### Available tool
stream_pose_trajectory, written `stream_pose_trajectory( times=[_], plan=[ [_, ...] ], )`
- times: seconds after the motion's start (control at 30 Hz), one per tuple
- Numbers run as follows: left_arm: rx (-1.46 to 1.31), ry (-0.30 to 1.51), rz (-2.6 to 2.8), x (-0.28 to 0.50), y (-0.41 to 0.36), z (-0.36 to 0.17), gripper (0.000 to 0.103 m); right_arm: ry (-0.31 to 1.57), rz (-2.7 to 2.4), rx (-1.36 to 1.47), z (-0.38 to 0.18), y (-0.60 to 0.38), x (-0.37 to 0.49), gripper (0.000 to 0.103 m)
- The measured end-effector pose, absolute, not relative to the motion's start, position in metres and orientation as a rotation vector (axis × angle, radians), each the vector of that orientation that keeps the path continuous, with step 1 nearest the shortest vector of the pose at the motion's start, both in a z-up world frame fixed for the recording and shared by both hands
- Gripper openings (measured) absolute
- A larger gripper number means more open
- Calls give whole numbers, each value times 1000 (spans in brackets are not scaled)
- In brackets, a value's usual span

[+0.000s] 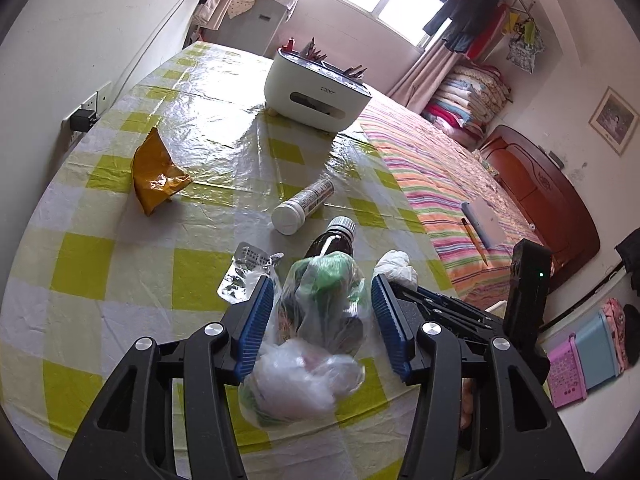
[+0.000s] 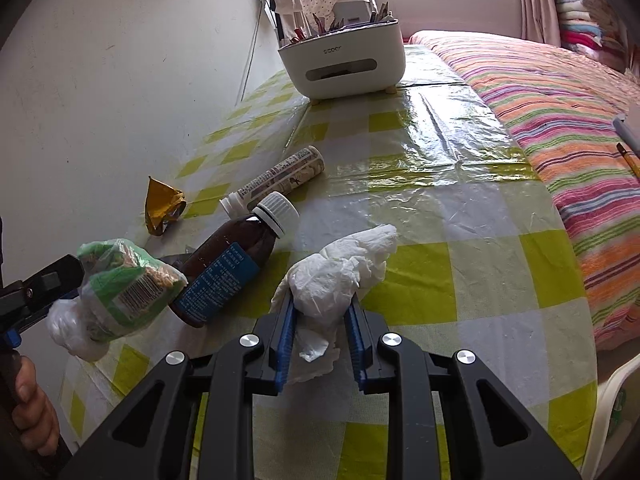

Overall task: Collect trash
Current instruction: 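Grasp the crumpled white tissue with the right gripper while the left holds the bags, then carry the plastic bags and tissue over the white bin and open both grippers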

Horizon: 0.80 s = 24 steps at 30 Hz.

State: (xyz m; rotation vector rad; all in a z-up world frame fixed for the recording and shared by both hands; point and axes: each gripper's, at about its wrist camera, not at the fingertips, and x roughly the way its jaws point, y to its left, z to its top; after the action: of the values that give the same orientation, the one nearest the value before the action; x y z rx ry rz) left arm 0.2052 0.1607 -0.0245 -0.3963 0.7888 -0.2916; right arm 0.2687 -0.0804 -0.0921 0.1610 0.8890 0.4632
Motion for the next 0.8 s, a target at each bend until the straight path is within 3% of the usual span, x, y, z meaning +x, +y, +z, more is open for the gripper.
stream_pose_trajectory(
  times=[0.1, 0.2, 0.27, 0.33, 0.43, 0.53, 0.8],
  plan=[
    [-374, 786, -287, 200, 159, -23, 22, 876, 459, 168, -89, -86, 267, 23],
    [-372, 818, -265, 202, 161, -29, 19, 873, 461, 170, -87, -87, 265, 23],
    [-373, 846, -260, 204, 161, -34, 24, 871, 462, 174, -87, -88, 263, 23],
    [-359, 855, -271, 202, 159, -36, 51, 863, 463, 169, -85, -89, 261, 23],
    [-304, 809, -338, 186, 147, -25, 82, 850, 466, 177, -82, -92, 258, 23],
    [-163, 815, -466, 168, 119, -18, 88, 843, 468, 193, -79, -95, 257, 23],
    [49, 993, -476, 171, 77, -62, 86, 816, 484, 224, -70, -105, 247, 23]
  ],
)
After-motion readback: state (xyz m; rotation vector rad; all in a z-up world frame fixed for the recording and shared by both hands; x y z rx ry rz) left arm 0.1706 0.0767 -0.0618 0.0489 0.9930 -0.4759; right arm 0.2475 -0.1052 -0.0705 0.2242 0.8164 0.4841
